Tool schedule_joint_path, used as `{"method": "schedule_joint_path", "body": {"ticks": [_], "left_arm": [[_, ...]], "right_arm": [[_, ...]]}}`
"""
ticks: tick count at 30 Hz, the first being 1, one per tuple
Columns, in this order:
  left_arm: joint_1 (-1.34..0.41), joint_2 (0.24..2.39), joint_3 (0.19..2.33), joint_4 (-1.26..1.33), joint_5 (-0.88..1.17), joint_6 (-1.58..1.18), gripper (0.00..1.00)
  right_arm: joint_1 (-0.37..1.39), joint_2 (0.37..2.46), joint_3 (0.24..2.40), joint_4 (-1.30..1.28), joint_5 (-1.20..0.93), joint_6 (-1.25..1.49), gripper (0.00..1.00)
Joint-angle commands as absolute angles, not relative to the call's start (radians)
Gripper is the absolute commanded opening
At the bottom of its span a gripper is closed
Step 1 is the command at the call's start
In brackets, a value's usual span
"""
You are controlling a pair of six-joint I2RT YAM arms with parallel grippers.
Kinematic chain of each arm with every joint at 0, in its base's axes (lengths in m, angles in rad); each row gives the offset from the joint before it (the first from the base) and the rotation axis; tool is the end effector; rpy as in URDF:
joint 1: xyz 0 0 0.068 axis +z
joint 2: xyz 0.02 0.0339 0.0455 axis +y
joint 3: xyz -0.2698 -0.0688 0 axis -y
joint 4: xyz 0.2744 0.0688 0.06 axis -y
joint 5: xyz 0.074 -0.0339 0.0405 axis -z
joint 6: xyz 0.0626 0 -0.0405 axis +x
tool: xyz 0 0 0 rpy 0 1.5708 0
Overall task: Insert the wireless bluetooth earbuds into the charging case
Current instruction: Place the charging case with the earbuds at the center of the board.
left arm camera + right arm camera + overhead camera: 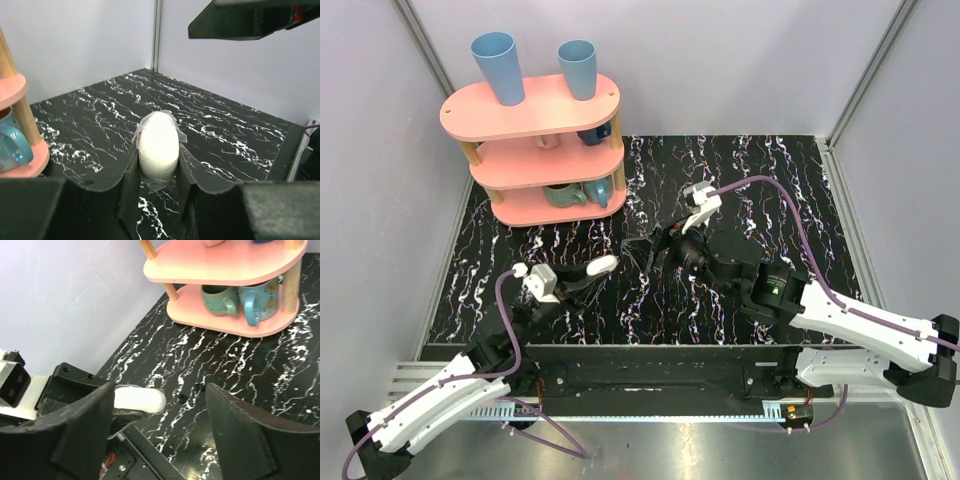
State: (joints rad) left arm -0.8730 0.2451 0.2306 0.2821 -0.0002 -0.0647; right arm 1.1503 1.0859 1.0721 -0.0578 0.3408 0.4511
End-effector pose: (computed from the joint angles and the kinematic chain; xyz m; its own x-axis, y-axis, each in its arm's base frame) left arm 0.1062 -0.1266 0.2711 0.1200 -0.2437 -0.9624 0.7755 0.6282 -0.0624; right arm 0.1424 0.2672 0.3989 -0.3420 0.2416 -0.9081 -0.6391 0.6486 0.4133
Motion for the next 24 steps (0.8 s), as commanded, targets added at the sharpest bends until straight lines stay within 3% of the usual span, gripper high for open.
{"method": "schedule_joint_path", "body": {"ticks": [1, 5, 15, 24], "left_arm": [[-0.871, 0.297, 0.271, 0.308, -0.058, -0.152, 0.0], [-0.868, 0.345, 0.273, 0.328, -0.051, -0.212, 0.0], [-0.825, 0.515, 0.284, 0.455, 0.036, -0.351, 0.0], [-0.689, 0.862, 0.356, 0.57, 0.172, -0.571, 0.0]], "right_arm": [[1.131, 1.06, 1.046, -0.094, 0.381, 0.408, 0.85], [1.086, 1.046, 1.011, -0.126, 0.417, 0.475, 0.92], [1.023, 0.913, 0.891, -0.186, 0.485, 0.561, 0.95], [1.016, 0.862, 0.853, -0.212, 0.445, 0.557, 0.96]]}}
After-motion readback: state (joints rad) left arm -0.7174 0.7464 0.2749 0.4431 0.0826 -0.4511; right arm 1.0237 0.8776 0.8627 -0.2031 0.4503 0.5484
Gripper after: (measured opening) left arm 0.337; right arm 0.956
